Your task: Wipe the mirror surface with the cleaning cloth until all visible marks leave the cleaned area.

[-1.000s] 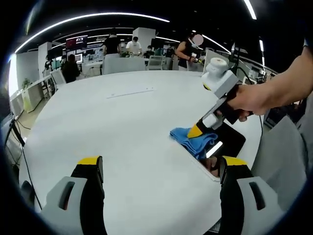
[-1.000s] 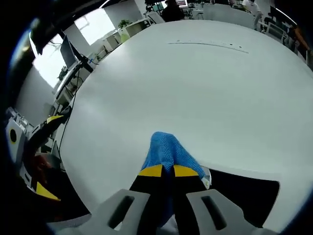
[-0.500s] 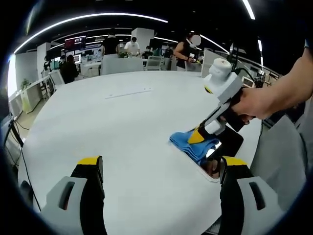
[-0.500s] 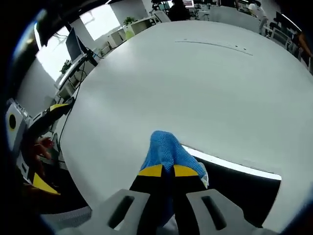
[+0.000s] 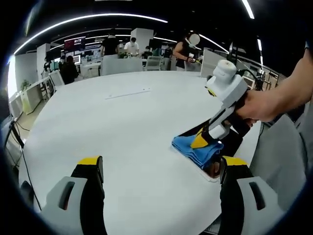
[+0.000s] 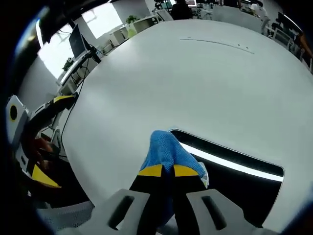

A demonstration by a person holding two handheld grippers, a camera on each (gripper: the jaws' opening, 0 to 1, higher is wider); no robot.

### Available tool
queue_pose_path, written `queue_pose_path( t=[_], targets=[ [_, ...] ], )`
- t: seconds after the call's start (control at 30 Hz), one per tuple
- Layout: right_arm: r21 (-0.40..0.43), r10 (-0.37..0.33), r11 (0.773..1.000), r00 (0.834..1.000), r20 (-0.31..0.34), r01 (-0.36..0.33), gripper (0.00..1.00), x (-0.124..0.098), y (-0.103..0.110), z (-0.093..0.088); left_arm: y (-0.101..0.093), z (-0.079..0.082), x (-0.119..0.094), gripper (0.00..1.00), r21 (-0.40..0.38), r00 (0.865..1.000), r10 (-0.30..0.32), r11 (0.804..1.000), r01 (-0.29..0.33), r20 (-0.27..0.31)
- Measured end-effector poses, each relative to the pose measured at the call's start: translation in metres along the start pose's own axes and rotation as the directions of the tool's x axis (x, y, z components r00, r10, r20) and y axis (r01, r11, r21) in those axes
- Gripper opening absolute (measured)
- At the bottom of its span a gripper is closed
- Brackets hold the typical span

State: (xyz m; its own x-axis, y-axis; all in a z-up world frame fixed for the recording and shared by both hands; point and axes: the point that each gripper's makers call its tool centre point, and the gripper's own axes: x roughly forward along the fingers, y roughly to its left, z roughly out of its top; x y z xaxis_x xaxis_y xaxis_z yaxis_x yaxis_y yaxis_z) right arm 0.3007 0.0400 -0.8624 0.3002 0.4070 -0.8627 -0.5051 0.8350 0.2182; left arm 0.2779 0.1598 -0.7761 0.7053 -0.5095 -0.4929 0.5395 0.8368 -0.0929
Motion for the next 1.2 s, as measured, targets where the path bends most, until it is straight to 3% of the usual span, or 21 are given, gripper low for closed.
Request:
queue_pose_path(
  t=[0.27, 0.43, 0.73, 1.2],
  targets=[
    [-0.034, 0.012, 0.999, 1.000, -0.021, -0.012, 0.00, -0.002, 0.007, -0.007, 0.002, -0.002, -0.004, 0.99, 0.034, 1.000, -0.012, 0.999, 0.012, -0.019],
    [-0.031, 0.014, 0.999, 1.000, -0.025, -0.014, 0.00, -0.001, 0.006, -0.007, 0.013, 0.005, -0.006, 0.99, -0.012, 1.000, 0.020, 1.000, -0.020, 0.011],
    [-0.041, 0.025, 0.999, 1.000, -0.019, -0.026, 0.00, -0.001, 0.005, -0.007, 0.000, 0.001, 0.000, 0.99, -0.019, 1.000, 0.007, 1.000, -0.007, 0.008],
    [-0.039, 0.033, 0.999, 0.999, -0.013, -0.033, 0.00, -0.005, -0.002, -0.012, -0.002, 0.004, -0.002, 0.99, -0.018, 1.000, 0.016, 1.000, -0.016, 0.008]
  ],
)
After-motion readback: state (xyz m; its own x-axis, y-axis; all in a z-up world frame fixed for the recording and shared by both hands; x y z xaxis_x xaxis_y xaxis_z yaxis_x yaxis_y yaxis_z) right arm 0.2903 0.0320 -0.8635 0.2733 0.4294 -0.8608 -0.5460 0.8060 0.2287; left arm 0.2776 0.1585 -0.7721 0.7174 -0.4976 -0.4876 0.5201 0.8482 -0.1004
